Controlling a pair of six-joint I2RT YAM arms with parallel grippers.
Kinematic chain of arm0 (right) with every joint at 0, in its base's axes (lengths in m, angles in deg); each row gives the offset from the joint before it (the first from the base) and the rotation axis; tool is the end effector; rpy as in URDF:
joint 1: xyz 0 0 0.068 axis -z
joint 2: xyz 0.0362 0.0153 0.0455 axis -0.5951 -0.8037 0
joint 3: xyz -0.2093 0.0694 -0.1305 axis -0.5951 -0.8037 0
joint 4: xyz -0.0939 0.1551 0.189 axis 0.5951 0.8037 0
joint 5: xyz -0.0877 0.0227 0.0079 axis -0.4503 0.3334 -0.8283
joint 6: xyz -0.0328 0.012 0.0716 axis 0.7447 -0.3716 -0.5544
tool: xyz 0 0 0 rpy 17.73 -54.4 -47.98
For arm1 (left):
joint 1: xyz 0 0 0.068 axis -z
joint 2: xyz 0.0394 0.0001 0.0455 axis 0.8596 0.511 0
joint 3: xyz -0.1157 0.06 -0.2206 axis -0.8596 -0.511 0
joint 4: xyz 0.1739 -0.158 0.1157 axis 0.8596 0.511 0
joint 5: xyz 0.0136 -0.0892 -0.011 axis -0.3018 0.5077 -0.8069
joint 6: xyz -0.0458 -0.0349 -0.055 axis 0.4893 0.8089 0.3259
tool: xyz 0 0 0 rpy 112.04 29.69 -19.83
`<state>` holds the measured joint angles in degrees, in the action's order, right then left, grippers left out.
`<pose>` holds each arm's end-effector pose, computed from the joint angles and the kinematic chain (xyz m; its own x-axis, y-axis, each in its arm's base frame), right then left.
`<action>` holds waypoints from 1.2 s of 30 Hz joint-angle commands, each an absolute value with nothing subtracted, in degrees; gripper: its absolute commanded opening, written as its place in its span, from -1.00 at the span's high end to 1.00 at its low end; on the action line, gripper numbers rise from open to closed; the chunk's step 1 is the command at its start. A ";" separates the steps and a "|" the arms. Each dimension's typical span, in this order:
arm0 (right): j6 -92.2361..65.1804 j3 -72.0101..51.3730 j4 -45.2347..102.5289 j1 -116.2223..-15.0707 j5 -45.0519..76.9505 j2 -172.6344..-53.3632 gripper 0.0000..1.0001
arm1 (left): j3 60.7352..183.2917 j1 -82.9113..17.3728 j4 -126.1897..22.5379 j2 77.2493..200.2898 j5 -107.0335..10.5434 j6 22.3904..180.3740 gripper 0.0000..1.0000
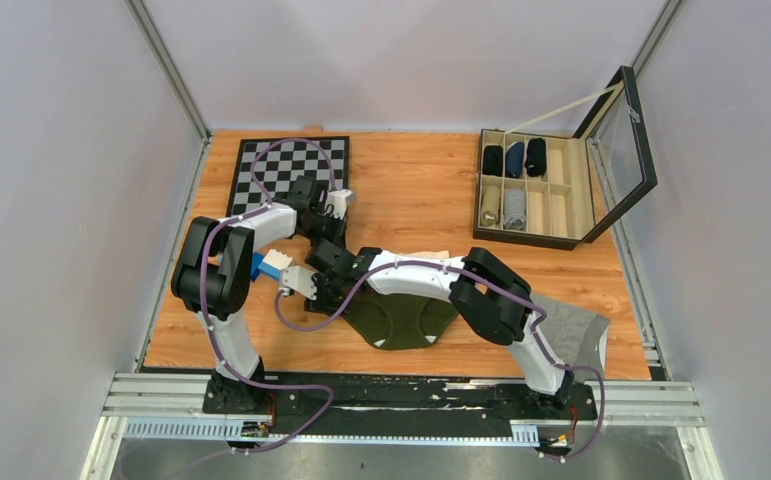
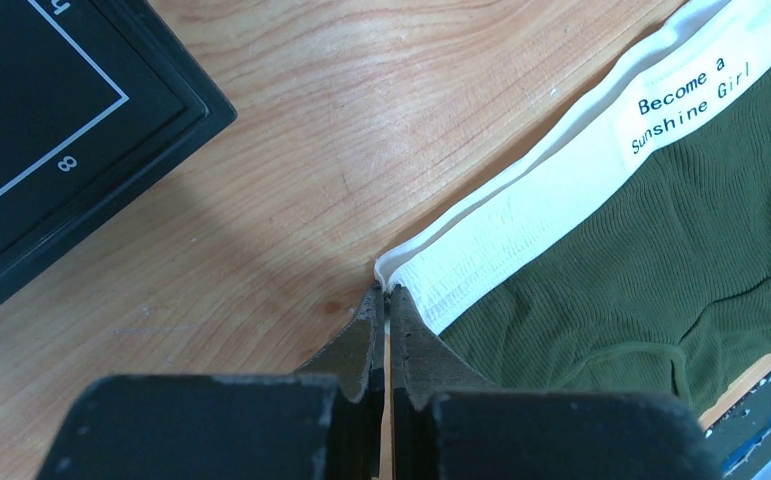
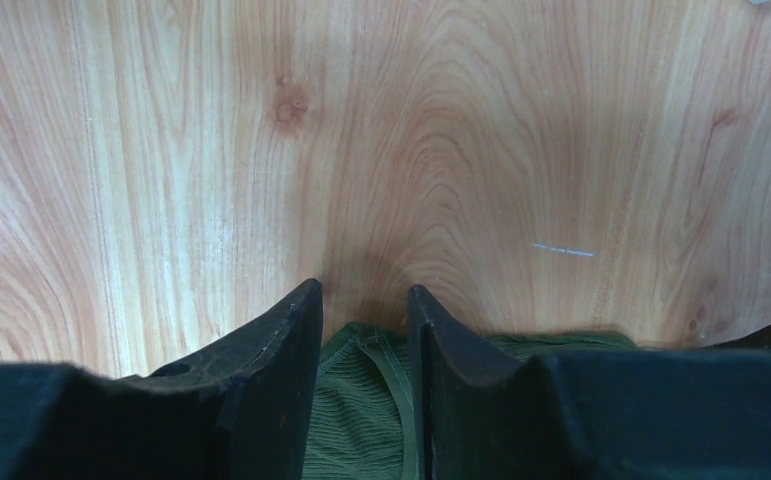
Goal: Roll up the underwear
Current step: Fold the underwear at the center of the board.
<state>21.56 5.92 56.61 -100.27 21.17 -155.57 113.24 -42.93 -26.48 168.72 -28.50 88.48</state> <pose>0.1928 0.4253 0.1182 0.0988 -0.8438 -0.5274 -0.9950 -0.0764 -0.0641 0.3407 -0.1335 0.1099 -0.8608 0.2737 -0.4291 0.4574 0.7857 -0.4165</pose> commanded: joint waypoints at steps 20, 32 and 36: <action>23.49 10.82 60.86 -100.85 18.34 -151.94 0.72 | 114.83 -43.35 -23.83 169.84 -28.71 86.11 1.00; 20.48 15.37 67.95 -100.84 17.99 -158.14 0.47 | 114.72 -43.29 -23.86 169.99 -28.04 85.74 1.00; 20.27 15.60 68.59 -100.83 18.19 -158.33 0.44 | 114.69 -43.34 -23.82 169.97 -27.94 85.67 1.00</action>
<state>21.60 14.49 67.71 -100.62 18.68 -158.33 113.76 -42.97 -25.19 169.01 -27.99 87.39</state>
